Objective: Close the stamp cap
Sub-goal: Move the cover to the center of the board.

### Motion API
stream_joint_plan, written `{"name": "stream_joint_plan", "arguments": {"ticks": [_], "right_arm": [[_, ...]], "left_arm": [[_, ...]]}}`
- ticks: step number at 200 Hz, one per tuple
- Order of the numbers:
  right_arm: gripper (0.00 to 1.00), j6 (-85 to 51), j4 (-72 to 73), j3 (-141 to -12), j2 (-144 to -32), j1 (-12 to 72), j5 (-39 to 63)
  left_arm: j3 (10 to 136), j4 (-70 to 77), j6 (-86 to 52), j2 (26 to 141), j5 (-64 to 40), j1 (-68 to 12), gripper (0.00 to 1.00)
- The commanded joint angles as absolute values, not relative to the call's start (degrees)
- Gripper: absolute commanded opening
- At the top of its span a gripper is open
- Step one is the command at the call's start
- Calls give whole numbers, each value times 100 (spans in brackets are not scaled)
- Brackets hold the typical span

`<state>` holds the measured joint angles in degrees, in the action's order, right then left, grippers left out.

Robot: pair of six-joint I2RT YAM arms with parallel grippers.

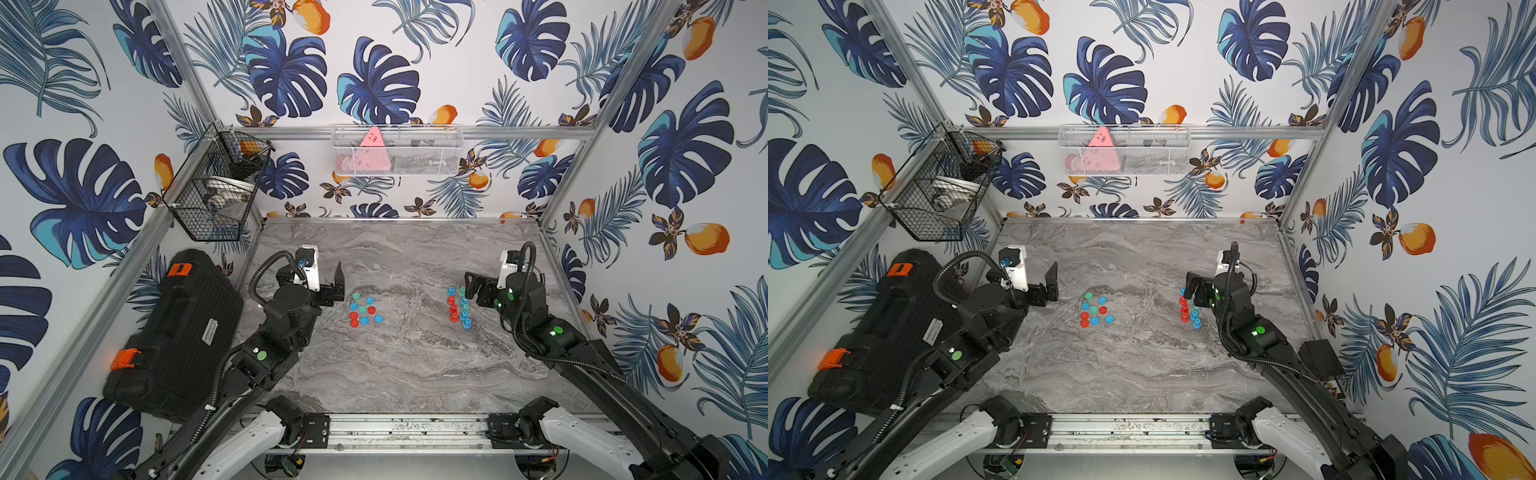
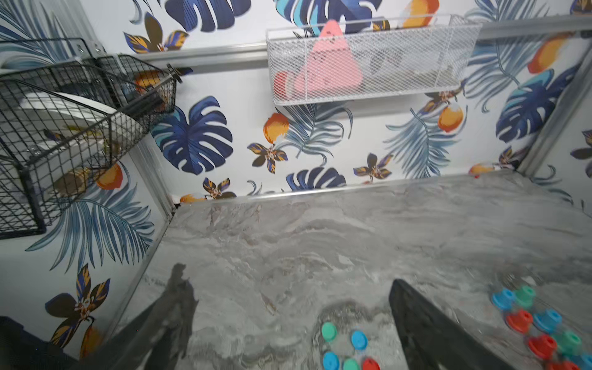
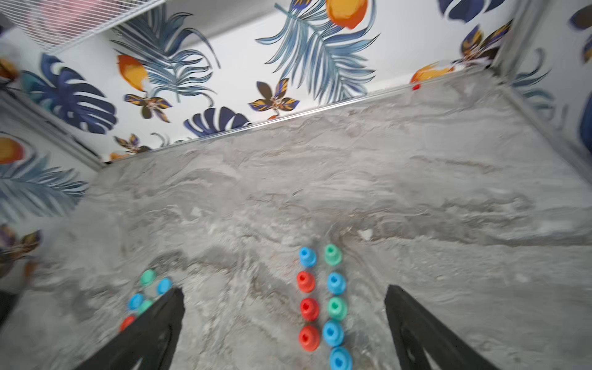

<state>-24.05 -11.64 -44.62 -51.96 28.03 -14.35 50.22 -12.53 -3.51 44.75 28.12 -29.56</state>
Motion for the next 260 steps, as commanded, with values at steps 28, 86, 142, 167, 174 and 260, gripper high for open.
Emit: {"name": "stream_joint_plan", "arguments": {"ticks": [28,86,142,167,174,260], "right_arm": [[100,-2852,-2100,-5309,-5232,2973,-426],[100,-2521,-2892,-5374,-5636,3067,-183],[100,-2141,-2835,-5444,-5466,3085,106],[100,-1933,-2836,-5355,-5573,3085,-85],[100,-1885,-2841,-5330,-5638,3085,-61],[98,-1852,-3126,-5083,-6061,3085,-1221]], "left_arm": [[5607,-3959,-1517,4484,2216,-3053,99],[5475,-3771,-1516,4657,1938,-3129,99],[4509,-1973,-2696,5062,1017,-3120,99],[4961,-2292,-2392,5853,707,-3123,99],[5087,-2463,-2293,6129,662,-3120,99],[5902,-2698,-2619,7637,148,-3128,99]]}}
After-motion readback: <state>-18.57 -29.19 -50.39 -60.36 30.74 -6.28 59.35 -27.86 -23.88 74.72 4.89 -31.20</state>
